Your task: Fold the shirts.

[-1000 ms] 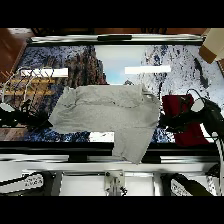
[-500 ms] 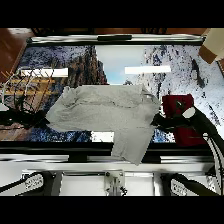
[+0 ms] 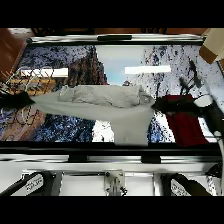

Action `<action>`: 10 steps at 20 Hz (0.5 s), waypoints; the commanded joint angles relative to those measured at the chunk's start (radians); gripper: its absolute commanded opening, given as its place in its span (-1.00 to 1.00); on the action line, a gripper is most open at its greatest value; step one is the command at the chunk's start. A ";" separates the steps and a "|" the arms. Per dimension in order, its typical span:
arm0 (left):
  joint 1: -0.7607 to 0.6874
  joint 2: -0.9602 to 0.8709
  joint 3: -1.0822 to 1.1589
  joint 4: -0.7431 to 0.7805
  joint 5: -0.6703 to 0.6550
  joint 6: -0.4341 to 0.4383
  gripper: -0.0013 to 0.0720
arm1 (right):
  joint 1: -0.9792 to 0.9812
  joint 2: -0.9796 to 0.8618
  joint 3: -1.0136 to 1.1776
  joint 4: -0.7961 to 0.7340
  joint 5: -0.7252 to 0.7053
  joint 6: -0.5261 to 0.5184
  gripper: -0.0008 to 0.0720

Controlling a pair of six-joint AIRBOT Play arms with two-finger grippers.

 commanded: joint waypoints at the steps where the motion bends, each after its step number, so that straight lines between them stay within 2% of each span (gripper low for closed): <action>1: 0.001 0.146 0.399 -0.001 0.051 -0.029 -0.88 | 0.000 0.237 0.333 -0.041 -0.023 -0.093 -0.76; 3: 0.001 0.241 0.642 0.000 0.131 -0.035 -0.88 | 0.000 0.365 0.554 -0.141 -0.107 -0.081 -0.76; 5: 0.001 0.330 0.793 0.002 0.148 -0.077 -0.88 | 0.000 0.464 0.710 -0.241 -0.152 -0.004 -0.76; 8: 0.001 0.459 0.822 0.023 0.127 -0.120 -0.88 | 0.000 0.568 0.809 -0.350 -0.121 0.117 -0.76; 10: 0.000 0.504 0.822 0.106 0.072 -0.146 -0.88 | 0.000 0.611 0.816 -0.424 -0.082 0.188 -0.76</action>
